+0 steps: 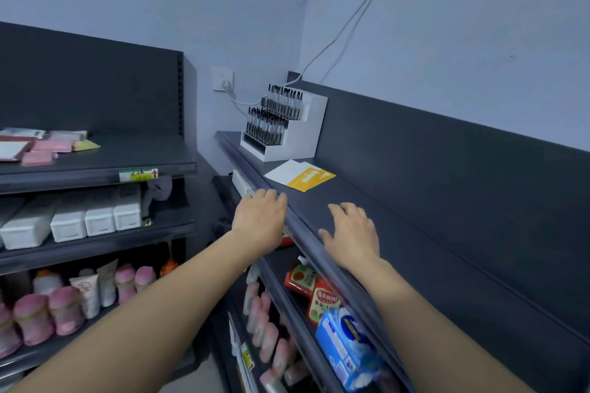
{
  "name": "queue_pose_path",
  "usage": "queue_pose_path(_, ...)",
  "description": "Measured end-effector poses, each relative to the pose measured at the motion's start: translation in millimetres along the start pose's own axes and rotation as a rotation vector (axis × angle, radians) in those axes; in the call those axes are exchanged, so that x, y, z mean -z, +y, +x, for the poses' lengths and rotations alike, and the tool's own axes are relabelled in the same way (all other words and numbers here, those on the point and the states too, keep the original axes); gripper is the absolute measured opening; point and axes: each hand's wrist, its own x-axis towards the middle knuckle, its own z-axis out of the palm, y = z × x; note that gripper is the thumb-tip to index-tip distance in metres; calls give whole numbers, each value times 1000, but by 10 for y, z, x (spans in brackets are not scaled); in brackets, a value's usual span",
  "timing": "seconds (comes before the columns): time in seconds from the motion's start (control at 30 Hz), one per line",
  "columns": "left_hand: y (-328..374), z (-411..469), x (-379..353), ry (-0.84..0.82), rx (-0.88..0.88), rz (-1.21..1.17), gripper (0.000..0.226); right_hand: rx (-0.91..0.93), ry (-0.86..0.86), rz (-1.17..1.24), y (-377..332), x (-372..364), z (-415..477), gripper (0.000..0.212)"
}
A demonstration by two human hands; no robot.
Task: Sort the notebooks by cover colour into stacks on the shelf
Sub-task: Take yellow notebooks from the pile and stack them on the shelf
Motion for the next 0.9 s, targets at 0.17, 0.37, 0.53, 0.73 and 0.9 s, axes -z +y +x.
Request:
queue_pose_path(0.17, -153, 499, -265, -43, 9, -10, 37, -14, -41, 2, 33, -188, 508, 56)
queue_pose_path(0.37, -334, 1115, -635, -100, 5, -42, 29, -61, -111, -27, 59, -480, 1094, 54)
queue_pose_path(0.53, -501, 1722, -983, -145, -18, -61, 40, -144, -189, -39, 47, -748, 1671, 53)
queue_pose_path(0.73, -683, 2423, -1383, -276, -29, -48, 54, -239, -243, 1, 15, -1001, 2255, 46)
queue_pose_path(0.9, -752, 2823, -1680, -418, -35, -79, 62, -328, -290, 56, -16, -1195, 2586, 44)
